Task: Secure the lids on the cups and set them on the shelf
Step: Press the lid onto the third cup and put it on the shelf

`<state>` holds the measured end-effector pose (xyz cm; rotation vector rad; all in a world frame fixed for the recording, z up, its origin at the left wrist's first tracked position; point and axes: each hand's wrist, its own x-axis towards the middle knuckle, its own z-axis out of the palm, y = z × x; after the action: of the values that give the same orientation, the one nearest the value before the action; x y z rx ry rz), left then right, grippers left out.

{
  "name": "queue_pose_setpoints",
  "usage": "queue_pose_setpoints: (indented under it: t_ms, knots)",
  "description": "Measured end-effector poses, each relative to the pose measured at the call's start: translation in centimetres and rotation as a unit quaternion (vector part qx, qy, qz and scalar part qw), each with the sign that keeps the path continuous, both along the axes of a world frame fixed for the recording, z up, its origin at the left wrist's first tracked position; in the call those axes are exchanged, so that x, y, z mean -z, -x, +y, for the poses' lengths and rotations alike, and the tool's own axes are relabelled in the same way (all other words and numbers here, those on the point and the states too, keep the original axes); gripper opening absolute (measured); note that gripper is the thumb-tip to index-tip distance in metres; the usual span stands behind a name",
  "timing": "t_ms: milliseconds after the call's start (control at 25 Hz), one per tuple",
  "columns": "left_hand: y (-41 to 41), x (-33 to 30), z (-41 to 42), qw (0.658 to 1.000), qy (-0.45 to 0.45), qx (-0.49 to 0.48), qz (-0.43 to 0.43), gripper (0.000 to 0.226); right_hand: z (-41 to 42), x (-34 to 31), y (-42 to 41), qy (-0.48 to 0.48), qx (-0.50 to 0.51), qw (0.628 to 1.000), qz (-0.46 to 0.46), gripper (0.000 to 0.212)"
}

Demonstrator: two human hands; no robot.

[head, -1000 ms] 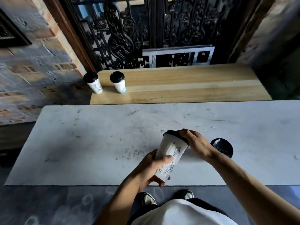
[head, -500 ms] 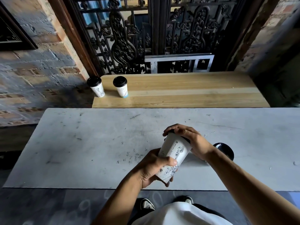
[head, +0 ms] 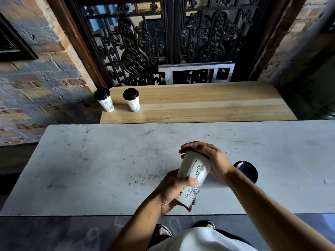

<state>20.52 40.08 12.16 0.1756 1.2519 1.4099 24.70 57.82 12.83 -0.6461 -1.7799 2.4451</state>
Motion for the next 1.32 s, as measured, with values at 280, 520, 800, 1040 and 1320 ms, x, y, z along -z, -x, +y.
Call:
queue_pose_setpoints:
  t_ms: [280,520,800,1040,1320]
  knots:
    - [0.2,-1.3,2.2,0.991,0.019,-0.107,-0.076,0.072,-1.9,1.8,-0.1,0.165,0.139,0.976,-0.001,0.055]
    - [-0.5,-1.2,2.2,0.984,0.034,-0.151,-0.083,0.073,-3.6,2.9,-2.2,0.158,0.048,0.986,-0.022,0.054]
    - [0.3,-1.3,1.4,0.917,0.229,-0.128,0.300,0.049,-3.3,2.1,-2.7,0.135,0.107,0.985,-0.005,0.042]
    - [1.8,-0.3,0.6,0.787,0.047,-0.225,0.572,0.026,-3.0,2.4,-2.7,0.146,0.085,0.985,-0.022,0.051]
    - [2.4,-0.6,0.4,0.834,0.014,-0.236,0.499,0.027,-2.4,1.7,-2.9,0.104,0.063,0.992,-0.028,0.033]
